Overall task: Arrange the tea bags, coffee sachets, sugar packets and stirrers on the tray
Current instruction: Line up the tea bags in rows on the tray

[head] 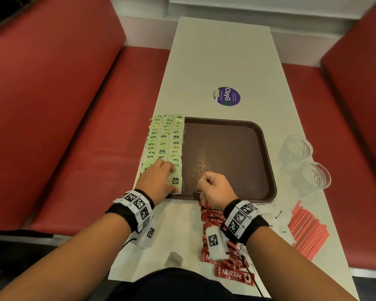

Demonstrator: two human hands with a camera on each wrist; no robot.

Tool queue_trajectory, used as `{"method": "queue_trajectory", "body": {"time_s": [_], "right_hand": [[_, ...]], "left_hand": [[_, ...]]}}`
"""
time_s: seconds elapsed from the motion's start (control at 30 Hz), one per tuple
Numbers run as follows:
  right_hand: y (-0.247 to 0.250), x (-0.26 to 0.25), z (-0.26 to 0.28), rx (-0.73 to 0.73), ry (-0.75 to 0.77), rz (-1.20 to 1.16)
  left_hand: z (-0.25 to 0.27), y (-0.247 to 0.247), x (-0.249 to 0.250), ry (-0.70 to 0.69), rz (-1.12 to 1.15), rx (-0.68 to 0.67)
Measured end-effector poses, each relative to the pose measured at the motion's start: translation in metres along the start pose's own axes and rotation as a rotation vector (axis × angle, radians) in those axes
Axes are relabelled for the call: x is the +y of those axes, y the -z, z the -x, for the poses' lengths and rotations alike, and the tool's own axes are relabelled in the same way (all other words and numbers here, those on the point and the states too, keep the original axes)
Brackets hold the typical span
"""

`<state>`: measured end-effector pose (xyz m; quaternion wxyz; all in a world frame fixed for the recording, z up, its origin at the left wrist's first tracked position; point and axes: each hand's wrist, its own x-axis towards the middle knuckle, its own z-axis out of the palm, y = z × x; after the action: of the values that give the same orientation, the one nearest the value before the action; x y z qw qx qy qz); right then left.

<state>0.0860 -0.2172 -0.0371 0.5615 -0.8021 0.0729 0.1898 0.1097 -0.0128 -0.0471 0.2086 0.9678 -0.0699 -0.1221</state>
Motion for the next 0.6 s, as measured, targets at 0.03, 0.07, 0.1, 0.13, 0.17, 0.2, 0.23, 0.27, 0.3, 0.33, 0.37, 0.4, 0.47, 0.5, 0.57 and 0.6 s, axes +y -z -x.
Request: {"method": "queue_trajectory", "body": {"time_s": [0.03,0.07,0.1,0.13,0.17,0.2,0.23,0.27,0.3,0.33,0.37,0.4,0.47,0.5,0.57,0.6], "right_hand": [[0.000,-0.002,0.000,-0.017,0.010,0.004],[-0.001,-0.002,-0.001,-0.021,0.035,0.019],[-0.002,-0.003,-0.001,-0.020,0.069,0.035],[-0.003,-0.003,-0.002,-0.030,0.102,0.032],[-0.005,-0.004,-0.002,-0.052,0.124,0.013],[-0.007,-0.004,-0.003,-0.074,0.137,-0.001],[-0.009,-0.006,-0.003,-0.089,0.154,0.001],[-0.011,-0.008,-0.003,-0.096,0.173,0.020],[-0.013,-0.009,-0.005,-0.093,0.195,0.040],[-0.015,-0.009,-0.008,-0.086,0.212,0.054],[-0.018,-0.010,-0.010,-0.083,0.226,0.061],[-0.020,-0.011,-0.012,-0.083,0.237,0.067],[-0.025,-0.013,-0.017,-0.087,0.247,0.090],[-0.027,-0.013,-0.019,-0.080,0.240,0.115],[-0.028,-0.011,-0.022,-0.036,0.206,0.195],[-0.028,-0.008,-0.024,-0.008,0.180,0.264]], "left_hand": [[0.000,0.000,0.000,0.001,-0.007,0.007],[0.001,0.001,0.000,-0.003,-0.003,0.027],[0.002,0.002,0.000,-0.013,0.016,0.051],[0.005,0.005,0.001,-0.029,0.057,0.064],[0.007,0.009,0.002,-0.057,0.124,0.068],[0.010,0.012,0.003,-0.086,0.211,0.067],[0.013,0.015,0.004,-0.108,0.306,0.066],[0.016,0.019,0.004,-0.115,0.388,0.071],[0.019,0.023,0.004,-0.116,0.447,0.081],[0.022,0.026,0.004,-0.113,0.474,0.079],[0.025,0.029,0.005,-0.111,0.480,0.062],[0.027,0.031,0.004,-0.112,0.454,0.036],[0.029,0.032,0.002,-0.116,0.385,0.011],[0.029,0.030,-0.001,-0.104,0.360,0.020],[0.026,0.025,-0.013,-0.045,0.332,0.064],[0.025,0.022,-0.018,-0.007,0.313,0.086]]}}
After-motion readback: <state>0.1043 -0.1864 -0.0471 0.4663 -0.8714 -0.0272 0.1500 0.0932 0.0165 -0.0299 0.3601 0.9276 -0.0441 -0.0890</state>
